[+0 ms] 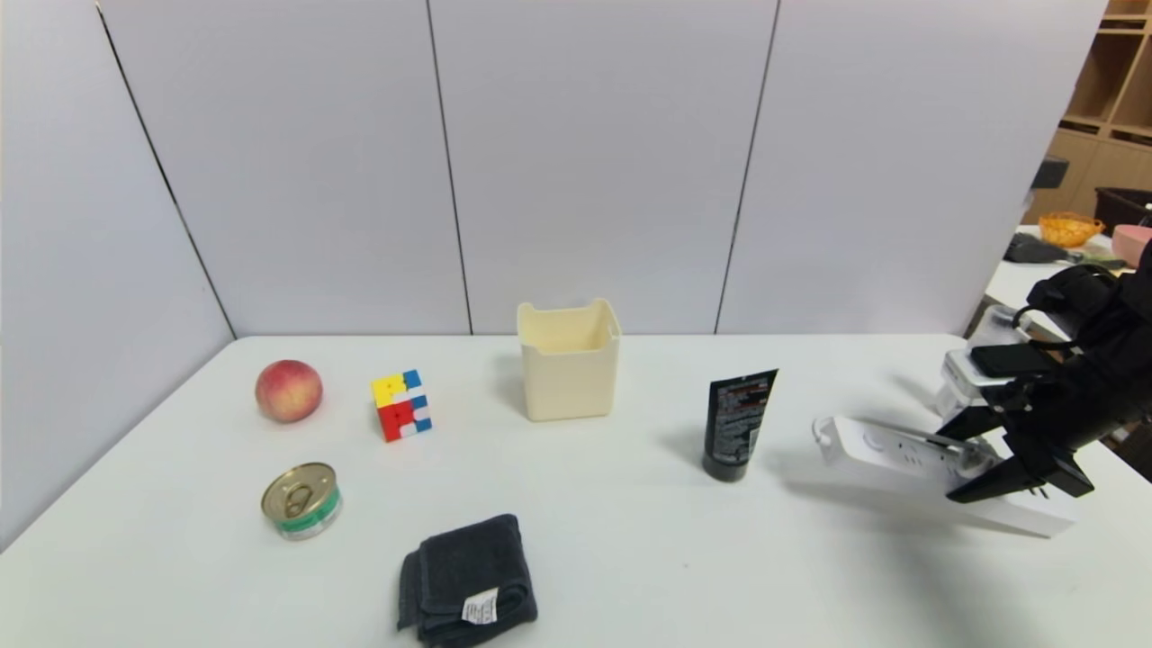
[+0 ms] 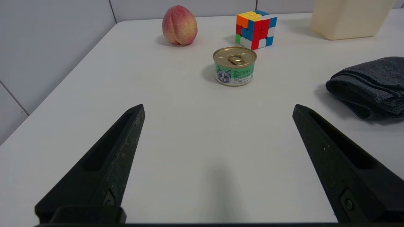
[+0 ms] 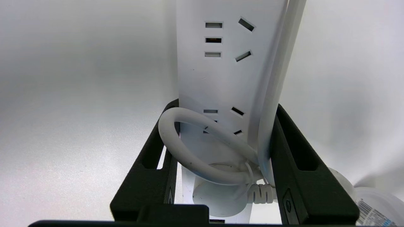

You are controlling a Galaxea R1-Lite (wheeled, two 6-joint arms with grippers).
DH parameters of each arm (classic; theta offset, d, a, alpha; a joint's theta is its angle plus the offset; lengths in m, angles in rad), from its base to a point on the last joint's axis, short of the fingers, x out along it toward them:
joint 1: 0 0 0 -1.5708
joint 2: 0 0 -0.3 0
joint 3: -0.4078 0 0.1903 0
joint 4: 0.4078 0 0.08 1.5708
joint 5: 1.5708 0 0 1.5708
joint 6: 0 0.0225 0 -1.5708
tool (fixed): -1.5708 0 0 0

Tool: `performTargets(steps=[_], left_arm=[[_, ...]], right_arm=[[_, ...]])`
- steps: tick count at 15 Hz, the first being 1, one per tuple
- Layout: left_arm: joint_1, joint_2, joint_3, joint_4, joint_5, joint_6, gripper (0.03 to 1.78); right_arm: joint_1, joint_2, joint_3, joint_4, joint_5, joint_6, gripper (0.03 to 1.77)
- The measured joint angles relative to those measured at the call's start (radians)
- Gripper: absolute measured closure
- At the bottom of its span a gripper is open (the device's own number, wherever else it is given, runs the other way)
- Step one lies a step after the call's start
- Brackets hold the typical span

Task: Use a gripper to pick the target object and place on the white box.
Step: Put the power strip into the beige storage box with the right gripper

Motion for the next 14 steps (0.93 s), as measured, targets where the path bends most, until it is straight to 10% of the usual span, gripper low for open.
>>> performTargets(steps=[14], left_arm=[[0.000, 0.000, 0.000, 0.000, 0.000, 0.000, 0.12]], right_arm=[[0.003, -0.011, -0.130, 0.109, 0.003, 0.013, 0.97]])
